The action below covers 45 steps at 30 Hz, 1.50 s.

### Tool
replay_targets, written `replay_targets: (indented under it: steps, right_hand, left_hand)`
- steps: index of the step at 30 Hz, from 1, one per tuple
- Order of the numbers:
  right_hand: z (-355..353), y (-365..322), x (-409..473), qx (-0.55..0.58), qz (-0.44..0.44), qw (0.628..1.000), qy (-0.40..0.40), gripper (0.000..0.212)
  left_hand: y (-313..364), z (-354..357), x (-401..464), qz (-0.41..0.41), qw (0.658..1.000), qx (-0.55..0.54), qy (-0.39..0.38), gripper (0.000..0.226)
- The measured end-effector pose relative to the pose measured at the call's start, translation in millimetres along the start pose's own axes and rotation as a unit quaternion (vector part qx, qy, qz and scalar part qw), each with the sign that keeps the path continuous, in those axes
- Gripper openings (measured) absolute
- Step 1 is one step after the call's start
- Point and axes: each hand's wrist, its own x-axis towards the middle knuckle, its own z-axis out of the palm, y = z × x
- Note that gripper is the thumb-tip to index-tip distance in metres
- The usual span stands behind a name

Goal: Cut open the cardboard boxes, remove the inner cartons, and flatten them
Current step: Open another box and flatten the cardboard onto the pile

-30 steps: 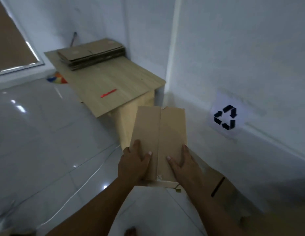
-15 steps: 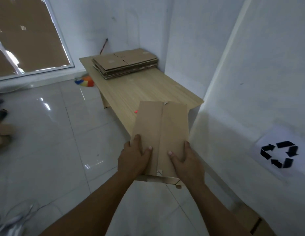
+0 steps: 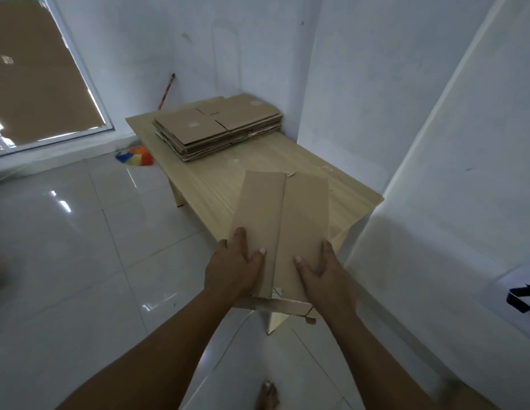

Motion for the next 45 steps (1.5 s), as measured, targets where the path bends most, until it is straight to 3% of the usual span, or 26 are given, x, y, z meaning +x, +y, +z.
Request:
replay_targets:
  steps: [16,29,37,40,45]
  right_hand:
    - [71,-91,199,-0.02,0.044,0.998,0.05,0.083]
    - [139,-150,289,-0.003,0.178,0.974,0.139,0.078]
    - [180,-163,298,0.022,0.294,0.938,0.184,0.085]
    - [187,-160,304,0.026,0.324,0.926,0.193,0.089]
    - [186,-152,317,0.071,0.352,0.91,0.21,0.078]
  left_hand:
    - [8,-36,251,0.046,0.998,0.031,-0.029,0.069]
    - [-6,-39,423,0.156,0.977,0.009,-0.148,0.073]
    - [-19,-20,471,0.231,0.938,0.023,-0.257,0.114]
    - [-22,-5,479,0.249,0.934,0.066,-0.248,0.116]
    - [-8,5,481,0.332,0.918,0.158,-0.144,0.097]
